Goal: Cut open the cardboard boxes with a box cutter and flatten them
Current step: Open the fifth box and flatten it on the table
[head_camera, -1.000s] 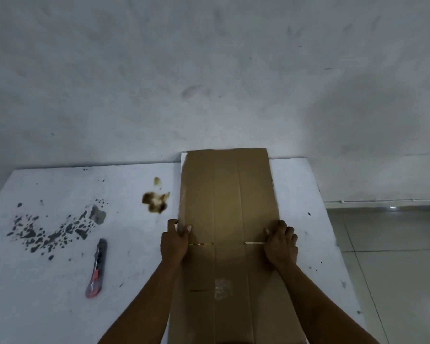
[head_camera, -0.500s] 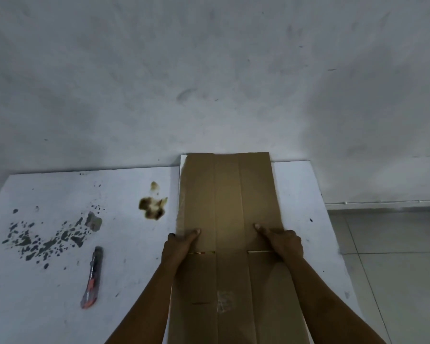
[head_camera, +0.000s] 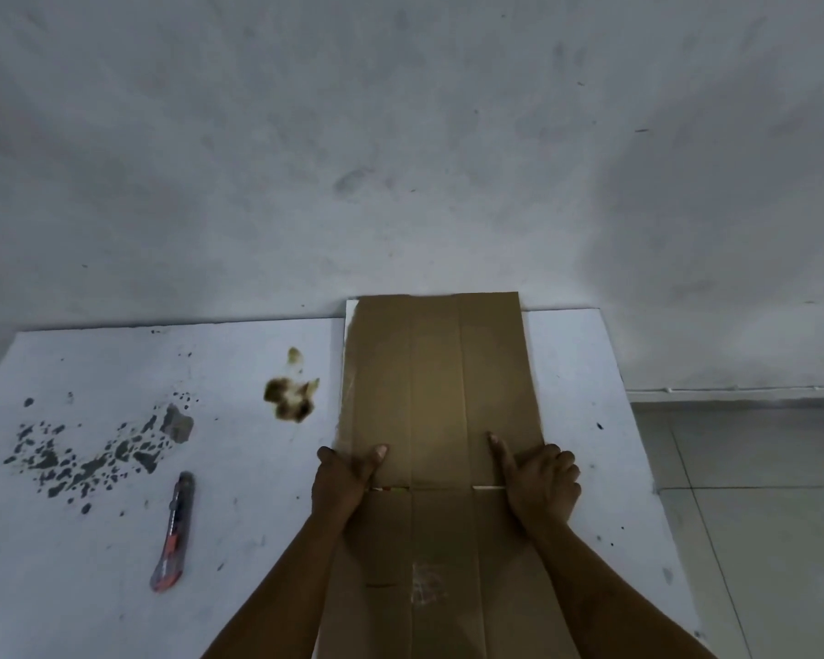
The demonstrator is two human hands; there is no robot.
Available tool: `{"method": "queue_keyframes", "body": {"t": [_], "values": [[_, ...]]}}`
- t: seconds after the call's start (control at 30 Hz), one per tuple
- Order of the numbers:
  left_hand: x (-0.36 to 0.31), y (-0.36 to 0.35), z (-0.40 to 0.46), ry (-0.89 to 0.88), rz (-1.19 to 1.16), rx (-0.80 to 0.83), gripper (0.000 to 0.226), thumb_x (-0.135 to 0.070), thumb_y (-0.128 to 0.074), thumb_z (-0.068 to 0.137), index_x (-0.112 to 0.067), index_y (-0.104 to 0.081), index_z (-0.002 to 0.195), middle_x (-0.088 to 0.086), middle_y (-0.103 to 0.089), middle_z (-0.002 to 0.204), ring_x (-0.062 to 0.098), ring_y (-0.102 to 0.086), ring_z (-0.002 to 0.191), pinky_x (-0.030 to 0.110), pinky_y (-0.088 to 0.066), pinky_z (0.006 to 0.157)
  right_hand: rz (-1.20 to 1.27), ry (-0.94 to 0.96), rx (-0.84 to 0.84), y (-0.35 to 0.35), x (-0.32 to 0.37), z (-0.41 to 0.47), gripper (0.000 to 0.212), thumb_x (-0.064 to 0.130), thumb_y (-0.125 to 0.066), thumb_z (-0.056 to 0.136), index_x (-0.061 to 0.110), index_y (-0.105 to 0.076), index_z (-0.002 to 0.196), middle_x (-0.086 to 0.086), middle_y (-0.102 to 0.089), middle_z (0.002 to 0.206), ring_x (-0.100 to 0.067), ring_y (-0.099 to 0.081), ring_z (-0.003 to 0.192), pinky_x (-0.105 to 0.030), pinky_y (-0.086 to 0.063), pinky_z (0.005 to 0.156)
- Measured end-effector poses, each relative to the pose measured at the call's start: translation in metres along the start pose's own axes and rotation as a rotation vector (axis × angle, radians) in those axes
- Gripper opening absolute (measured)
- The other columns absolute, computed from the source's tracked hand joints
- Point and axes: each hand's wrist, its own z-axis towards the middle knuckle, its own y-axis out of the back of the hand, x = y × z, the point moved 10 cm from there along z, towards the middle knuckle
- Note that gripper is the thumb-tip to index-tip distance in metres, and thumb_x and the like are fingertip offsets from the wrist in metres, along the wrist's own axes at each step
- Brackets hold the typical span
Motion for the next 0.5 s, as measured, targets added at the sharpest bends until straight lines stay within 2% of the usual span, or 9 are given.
{"method": "queue_keyframes", "body": {"t": [0.17, 0.3, 0.4, 0.5], "values": [[0.004, 0.002, -0.001, 0.026, -0.04, 0.012, 0.098, -0.072, -0.072, 0.069, -0.006, -0.035, 0.132, 0.015, -0.055, 0.133, 0.035, -0.059, 0.114, 0.044, -0.052, 0.091, 0.117, -0.014, 0.05, -0.002, -0.005, 0.007, 0.11, 0.1, -0.034, 0.065, 0.006, -0.053, 0.118, -0.013, -0.06, 0.11, -0.029, -0.061, 0.098, -0.039, -0.052, 0.083], [0.001, 0.007, -0.009, 0.004, -0.082, 0.001, 0.095, -0.069, -0.074, 0.07, -0.008, -0.037, 0.132, 0.013, -0.056, 0.132, 0.033, -0.059, 0.114, 0.041, -0.05, 0.089, 0.302, -0.037, 0.169, -0.004, -0.007, 0.007, 0.1, 0.093, -0.05, 0.065, 0.011, -0.044, 0.122, -0.01, -0.061, 0.114, -0.031, -0.063, 0.101, -0.04, -0.05, 0.083], [-0.002, 0.009, -0.016, -0.021, -0.11, 0.014, 0.097, -0.068, -0.075, 0.07, -0.008, -0.037, 0.136, 0.013, -0.055, 0.134, 0.033, -0.058, 0.116, 0.039, -0.049, 0.088, 0.348, 0.009, 0.187, 0.001, -0.006, 0.004, 0.099, 0.091, -0.052, 0.068, 0.013, -0.04, 0.128, -0.012, -0.06, 0.121, -0.033, -0.062, 0.107, -0.045, -0.051, 0.088], [-0.001, 0.009, -0.02, -0.034, -0.147, 0.037, 0.093, -0.065, -0.075, 0.072, -0.009, -0.038, 0.137, 0.012, -0.055, 0.134, 0.033, -0.058, 0.117, 0.04, -0.048, 0.09, 0.447, 0.086, 0.179, 0.014, -0.005, 0.0, 0.087, 0.081, -0.048, 0.081, 0.016, -0.036, 0.136, -0.011, -0.059, 0.128, -0.035, -0.061, 0.112, -0.047, -0.049, 0.092]]}}
